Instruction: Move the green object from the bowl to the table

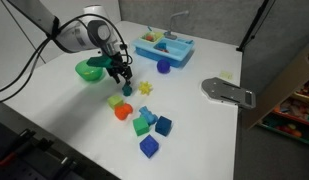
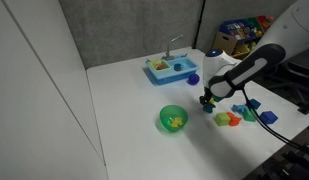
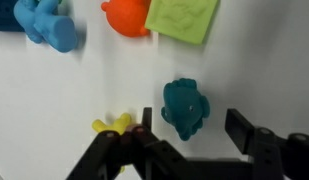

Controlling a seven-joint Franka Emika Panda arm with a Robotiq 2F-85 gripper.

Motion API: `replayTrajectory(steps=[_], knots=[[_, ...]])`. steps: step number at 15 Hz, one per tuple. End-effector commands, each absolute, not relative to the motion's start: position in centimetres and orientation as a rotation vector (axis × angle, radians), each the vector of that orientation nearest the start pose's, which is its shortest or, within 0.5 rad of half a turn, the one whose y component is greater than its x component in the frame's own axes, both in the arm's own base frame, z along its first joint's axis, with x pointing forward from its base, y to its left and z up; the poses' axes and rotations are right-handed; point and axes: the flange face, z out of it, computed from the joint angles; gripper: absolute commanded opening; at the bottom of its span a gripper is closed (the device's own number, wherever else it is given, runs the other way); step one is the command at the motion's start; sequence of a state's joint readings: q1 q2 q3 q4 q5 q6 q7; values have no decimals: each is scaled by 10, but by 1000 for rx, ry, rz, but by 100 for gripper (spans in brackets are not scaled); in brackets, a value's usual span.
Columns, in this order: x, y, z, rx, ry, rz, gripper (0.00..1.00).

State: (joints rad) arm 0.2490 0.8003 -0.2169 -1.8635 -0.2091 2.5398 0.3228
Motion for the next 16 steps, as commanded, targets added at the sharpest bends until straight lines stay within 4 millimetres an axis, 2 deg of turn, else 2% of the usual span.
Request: replayTrajectory(steps=[1,2,3,8,16], knots=[[612,27,97,-3415,96,91,85],[612,30,103,-3413,94,86,100],[612,33,109,-3406,94,83,97],[612,51,140,-3375,96,100,100],[590,75,202,-3289,118,304,100]])
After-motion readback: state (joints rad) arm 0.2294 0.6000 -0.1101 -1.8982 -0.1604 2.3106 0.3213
